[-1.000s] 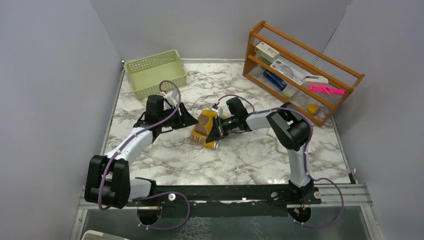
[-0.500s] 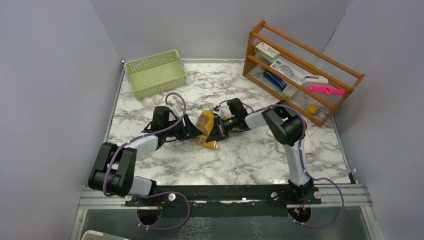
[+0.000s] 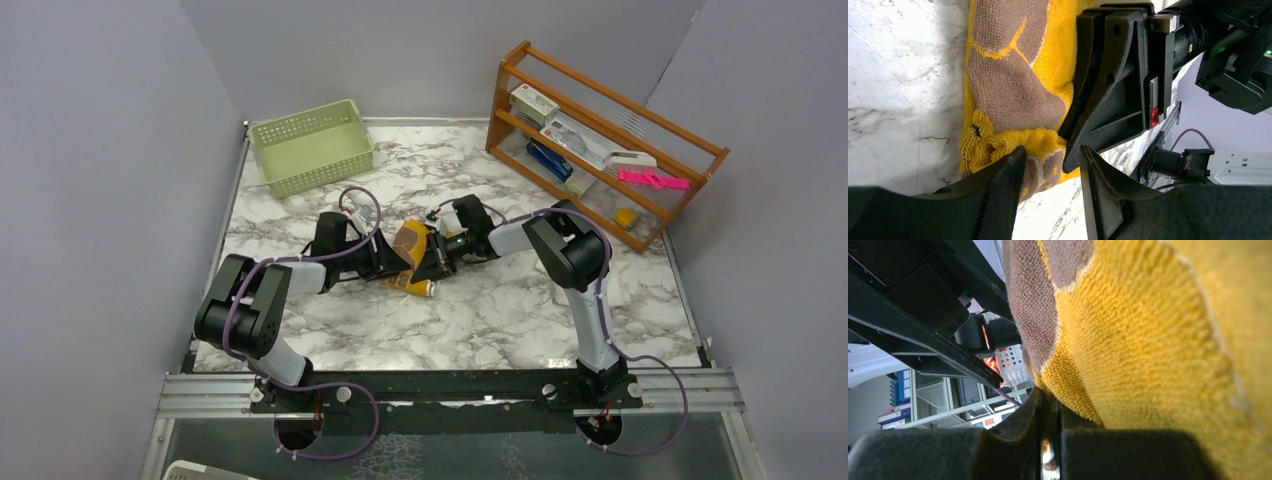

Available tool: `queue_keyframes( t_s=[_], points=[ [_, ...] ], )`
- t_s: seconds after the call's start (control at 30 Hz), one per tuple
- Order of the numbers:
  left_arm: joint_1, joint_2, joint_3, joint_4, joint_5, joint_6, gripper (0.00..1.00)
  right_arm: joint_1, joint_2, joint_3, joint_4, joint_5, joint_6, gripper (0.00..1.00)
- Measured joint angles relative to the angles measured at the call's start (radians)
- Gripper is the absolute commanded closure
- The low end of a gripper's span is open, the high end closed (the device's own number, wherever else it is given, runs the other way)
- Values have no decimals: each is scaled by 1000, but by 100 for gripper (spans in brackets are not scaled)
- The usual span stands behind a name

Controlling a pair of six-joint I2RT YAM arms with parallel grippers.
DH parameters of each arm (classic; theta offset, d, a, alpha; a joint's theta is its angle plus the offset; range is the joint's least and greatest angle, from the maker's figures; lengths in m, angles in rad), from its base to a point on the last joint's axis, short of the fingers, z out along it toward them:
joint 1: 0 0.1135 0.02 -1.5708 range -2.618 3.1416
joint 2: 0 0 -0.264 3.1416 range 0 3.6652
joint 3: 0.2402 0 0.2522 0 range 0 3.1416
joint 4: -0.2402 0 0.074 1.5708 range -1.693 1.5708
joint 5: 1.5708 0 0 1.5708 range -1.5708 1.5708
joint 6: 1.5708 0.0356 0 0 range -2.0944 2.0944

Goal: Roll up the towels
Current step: Roll the towel at the center of the board.

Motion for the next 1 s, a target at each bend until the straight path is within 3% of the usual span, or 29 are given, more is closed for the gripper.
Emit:
queue_keyframes(
  t_s=[0.07,0.17,0.47,0.6,0.8,1.0],
  points=[
    [0,13,0,18,0,0,52,0,-7,4,-24,14,-18,76],
    [-2,21,-9,45,-2,0,52,0,-33,11,-83,55,-58,67],
    [-8,29,-40,118,-15,4,53,6,-180,44,-301,306,-281,49],
    [-11,44,-40,139,-15,5,53,6,-247,44,-330,405,-379,45],
    [-18,56,-40,153,-15,16,53,6,-344,-31,-278,505,-511,43],
    [-21,60,-35,153,-17,21,53,26,-553,-270,-44,587,-695,38]
  ],
)
